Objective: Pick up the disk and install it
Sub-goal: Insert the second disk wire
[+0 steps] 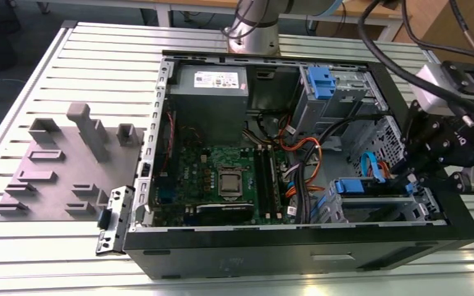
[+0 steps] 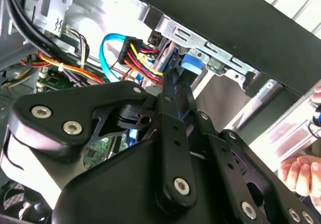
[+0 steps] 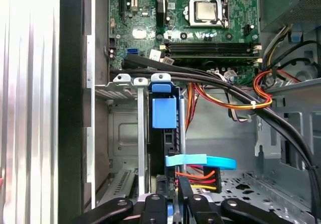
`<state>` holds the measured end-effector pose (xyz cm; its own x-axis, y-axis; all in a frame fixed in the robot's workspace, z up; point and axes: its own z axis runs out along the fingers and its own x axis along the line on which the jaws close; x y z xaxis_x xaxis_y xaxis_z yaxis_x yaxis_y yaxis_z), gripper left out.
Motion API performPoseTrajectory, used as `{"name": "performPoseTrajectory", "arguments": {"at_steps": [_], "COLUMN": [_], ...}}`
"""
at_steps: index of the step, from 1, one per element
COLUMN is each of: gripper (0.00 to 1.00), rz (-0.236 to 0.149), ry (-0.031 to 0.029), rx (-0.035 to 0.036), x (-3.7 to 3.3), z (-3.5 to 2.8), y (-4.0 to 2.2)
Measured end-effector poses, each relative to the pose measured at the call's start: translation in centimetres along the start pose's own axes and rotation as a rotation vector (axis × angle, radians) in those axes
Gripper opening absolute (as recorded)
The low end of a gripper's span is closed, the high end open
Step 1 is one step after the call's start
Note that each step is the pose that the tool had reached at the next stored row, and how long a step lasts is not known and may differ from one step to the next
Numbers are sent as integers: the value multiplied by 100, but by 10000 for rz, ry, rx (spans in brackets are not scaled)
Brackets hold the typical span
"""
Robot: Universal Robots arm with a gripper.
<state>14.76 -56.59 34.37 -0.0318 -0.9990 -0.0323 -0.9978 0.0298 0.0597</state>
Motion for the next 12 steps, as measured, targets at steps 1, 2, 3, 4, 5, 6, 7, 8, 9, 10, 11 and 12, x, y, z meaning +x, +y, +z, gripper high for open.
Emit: {"name": "performPoseTrajectory", "arguments": {"at_steps": [1,2,3,4,5,6,7,8,9,10,11,12], "gripper": [24,24,24,24,24,24,24,24,24,24,24,24], "rz": [0,1,0,0,-1,-1,-1,-1,0,-2,-4,-5], "ry": [1,-1,-2,1,0,-1,0,-5,-4,-6,-10,-16], "rx": [5,12,18,25,31,38,44,53,72,99,129,156], "x": [-1,-2,-4,-5,-6,-7,-7,-7,-7,-6,-5,-4], "z": [-38,-76,-114,-151,-186,-212,-224,-222,-223,-221,-220,-217], "y": [2,5,7,9,11,13,14,17,29,55,88,119]}}
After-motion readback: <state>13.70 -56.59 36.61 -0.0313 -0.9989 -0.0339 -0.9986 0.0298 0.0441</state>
